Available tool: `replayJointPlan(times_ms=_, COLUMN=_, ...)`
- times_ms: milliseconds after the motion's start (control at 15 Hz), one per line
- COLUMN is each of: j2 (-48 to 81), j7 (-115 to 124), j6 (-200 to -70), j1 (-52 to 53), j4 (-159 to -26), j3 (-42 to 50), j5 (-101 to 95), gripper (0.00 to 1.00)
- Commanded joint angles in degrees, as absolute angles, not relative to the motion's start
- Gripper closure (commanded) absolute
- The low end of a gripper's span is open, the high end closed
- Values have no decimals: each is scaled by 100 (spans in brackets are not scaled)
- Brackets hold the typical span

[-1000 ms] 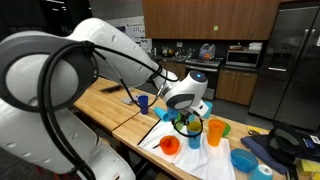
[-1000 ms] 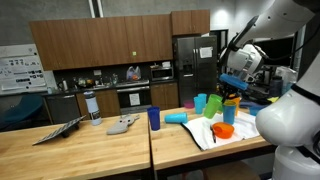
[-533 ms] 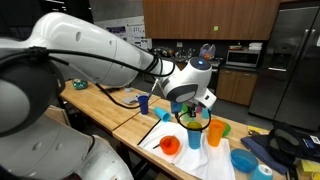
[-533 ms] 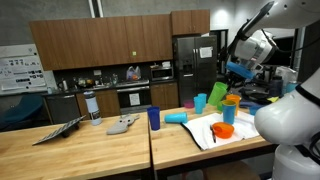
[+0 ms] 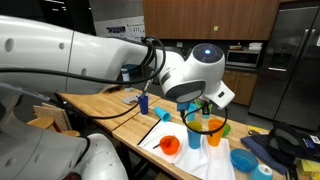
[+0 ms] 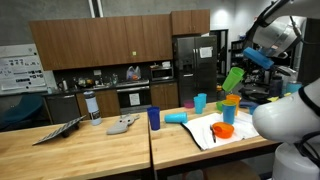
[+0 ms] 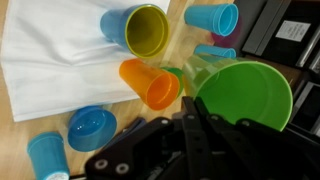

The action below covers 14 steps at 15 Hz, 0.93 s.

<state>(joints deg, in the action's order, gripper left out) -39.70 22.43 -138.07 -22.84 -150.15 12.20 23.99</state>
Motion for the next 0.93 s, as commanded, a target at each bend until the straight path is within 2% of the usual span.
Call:
replayJointPlan(times_ms=0, j2=-4374, j7=2452, j6=-13814, j1=-2550, j4=-15260, j3=1382, j5=2352, gripper=99)
replayJointPlan(times_ms=467, j2=-4614, j7=2936, j6=-14156, j1=-3304, j4=-16218, j3=1751, j5=2530, gripper=99)
replayJointPlan(times_ms=867, j2=-3873, j7=2897, j6=-14142, j1=-3412, j4=-16036, j3=2169, j5=2877, gripper=99)
